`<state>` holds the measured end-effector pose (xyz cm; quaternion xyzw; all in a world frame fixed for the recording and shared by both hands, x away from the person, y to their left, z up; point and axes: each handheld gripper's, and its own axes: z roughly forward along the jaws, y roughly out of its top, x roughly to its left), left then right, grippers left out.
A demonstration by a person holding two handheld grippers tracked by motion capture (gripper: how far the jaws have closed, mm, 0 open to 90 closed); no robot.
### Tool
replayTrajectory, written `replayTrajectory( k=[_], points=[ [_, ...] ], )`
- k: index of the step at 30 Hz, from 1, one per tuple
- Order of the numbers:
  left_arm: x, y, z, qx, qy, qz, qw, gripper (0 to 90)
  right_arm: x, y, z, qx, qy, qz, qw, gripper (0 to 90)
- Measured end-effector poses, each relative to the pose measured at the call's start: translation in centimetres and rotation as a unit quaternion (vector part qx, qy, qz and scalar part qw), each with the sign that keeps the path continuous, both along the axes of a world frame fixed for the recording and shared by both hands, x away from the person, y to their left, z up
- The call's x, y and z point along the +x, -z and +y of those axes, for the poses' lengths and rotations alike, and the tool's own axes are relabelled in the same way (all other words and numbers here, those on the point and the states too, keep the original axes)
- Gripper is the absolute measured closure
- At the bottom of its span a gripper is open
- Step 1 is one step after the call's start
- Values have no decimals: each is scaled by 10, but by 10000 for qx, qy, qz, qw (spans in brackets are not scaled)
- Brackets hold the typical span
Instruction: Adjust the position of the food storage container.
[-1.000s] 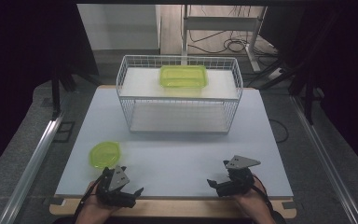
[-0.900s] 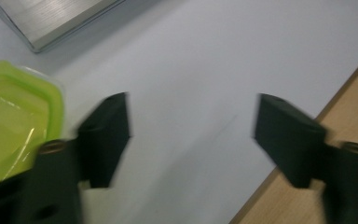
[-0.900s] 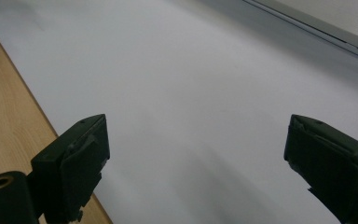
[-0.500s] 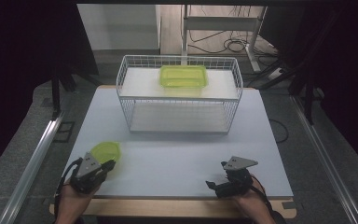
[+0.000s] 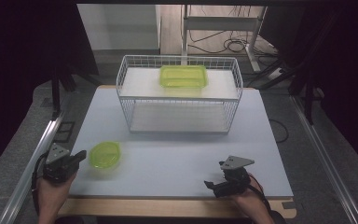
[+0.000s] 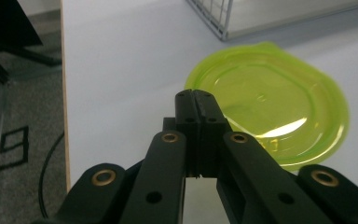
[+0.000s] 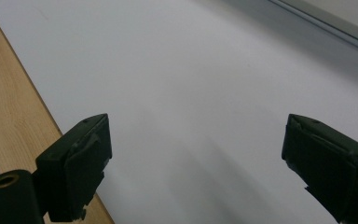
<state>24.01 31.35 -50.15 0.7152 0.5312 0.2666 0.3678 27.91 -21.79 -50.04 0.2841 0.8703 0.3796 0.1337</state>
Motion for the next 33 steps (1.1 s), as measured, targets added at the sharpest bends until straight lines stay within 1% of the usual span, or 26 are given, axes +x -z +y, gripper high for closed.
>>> replayTrajectory(
  k=[3, 4, 5, 7, 10, 12, 15, 19, 23, 30, 33],
  points=[
    [4, 3, -1, 70, -105, 95, 9999, 898, -2, 0, 0, 1, -20, 6, 10000, 89],
    [4, 3, -1, 70, -105, 95, 9999, 898, -2, 0, 0, 1, -20, 6, 10000, 89],
    [6, 4, -1, 186, -159, 133, 9996, 898, -1, 0, -1, -10, -21, 13, 10000, 90],
    [9, 6, 1, 270, -204, 208, 9992, 898, -1, 0, -2, 3, -5, 32, 10000, 89],
    [13, 11, 3, 119, -166, 340, 9992, 898, -1, -1, -2, 7, -12, 24, 10000, 89],
    [14, 12, 2, 129, -151, 374, 9991, 898, -1, -1, -2, -4, -15, 36, 10000, 89],
    [15, 13, -1, 208, -141, 412, 9988, 896, -1, 2, 0, -59, -55, 93, 9999, 89],
    [16, 13, -3, 195, -137, 436, 9988, 896, -2, 2, 1, -98, -83, 100, 9999, 89],
    [18, 14, -7, 199, -78, 466, 9987, 896, -2, 3, 1, -119, -92, 130, 9998, 89],
    [27, 13, -20, 148, 94, 486, 9987, 896, -2, 4, 2, -172, -140, 165, 9996, 89],
    [31, 15, -28, 171, 225, 549, 9981, 893, -2, 5, 2, -205, -149, 189, 9995, 89]
  ],
)
